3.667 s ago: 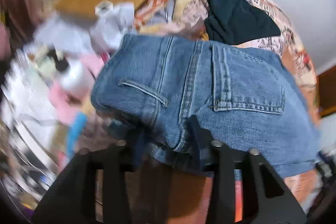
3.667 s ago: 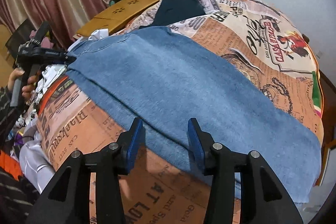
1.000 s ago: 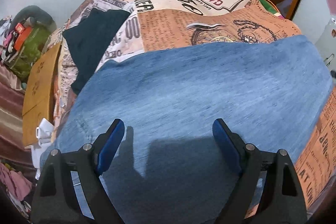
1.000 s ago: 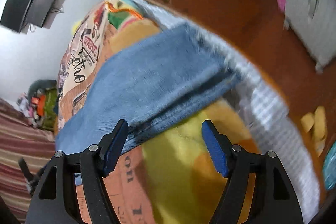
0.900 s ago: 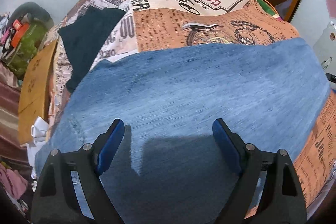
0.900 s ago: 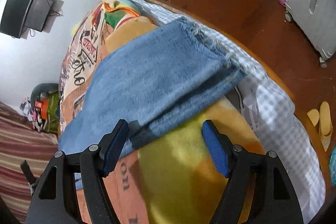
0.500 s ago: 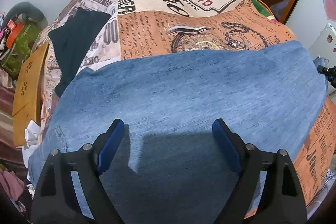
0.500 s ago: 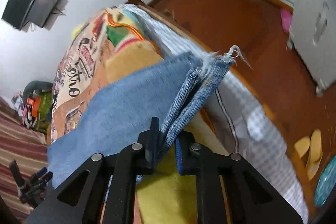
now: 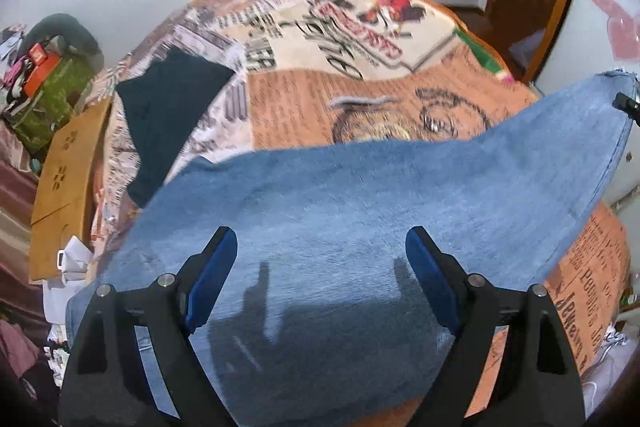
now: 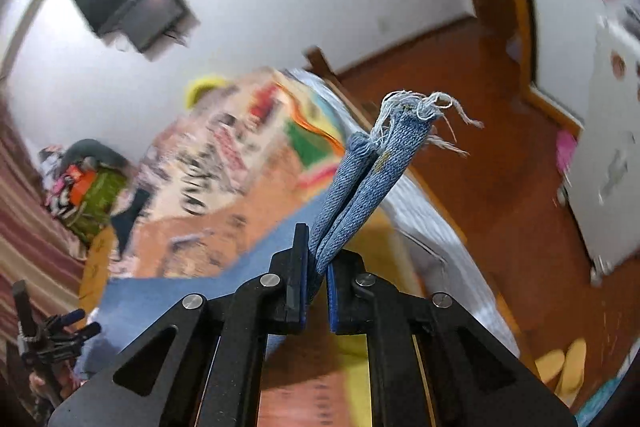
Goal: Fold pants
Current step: 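Lay the leg hem over the jeans with the right gripper and release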
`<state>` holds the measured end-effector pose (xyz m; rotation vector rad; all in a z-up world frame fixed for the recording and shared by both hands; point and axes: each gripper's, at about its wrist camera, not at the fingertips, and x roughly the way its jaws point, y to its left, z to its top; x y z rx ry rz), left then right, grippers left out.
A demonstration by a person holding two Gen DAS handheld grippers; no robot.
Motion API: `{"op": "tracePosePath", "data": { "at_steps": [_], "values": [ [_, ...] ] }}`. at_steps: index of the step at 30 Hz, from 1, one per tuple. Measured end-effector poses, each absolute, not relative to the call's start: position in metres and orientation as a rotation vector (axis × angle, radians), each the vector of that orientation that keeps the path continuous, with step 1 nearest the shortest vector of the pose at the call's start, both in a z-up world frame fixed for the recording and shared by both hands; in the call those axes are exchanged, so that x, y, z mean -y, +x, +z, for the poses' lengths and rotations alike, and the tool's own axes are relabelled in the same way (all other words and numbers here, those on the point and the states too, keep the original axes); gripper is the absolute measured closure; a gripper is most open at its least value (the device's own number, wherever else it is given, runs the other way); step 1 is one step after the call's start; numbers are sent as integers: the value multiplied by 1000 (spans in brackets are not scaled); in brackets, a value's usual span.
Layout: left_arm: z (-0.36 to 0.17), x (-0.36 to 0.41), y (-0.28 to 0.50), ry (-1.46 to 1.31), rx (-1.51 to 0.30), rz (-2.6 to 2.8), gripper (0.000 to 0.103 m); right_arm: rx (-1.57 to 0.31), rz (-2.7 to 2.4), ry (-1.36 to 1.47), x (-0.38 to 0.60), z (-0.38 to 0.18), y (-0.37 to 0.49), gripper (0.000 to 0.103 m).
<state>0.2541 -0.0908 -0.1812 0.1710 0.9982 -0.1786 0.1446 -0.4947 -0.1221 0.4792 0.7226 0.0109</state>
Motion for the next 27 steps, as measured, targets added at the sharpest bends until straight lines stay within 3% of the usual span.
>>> {"op": "tracePosePath", "data": {
  "at_steps": [12, 27],
  "values": [
    [-127, 33, 217, 62, -820, -132, 10, -563, 247, 312, 375, -53, 161, 97],
    [-122, -30, 188, -48, -789, -59, 10, -695, 568, 143, 228, -95, 195, 97]
  ]
}}
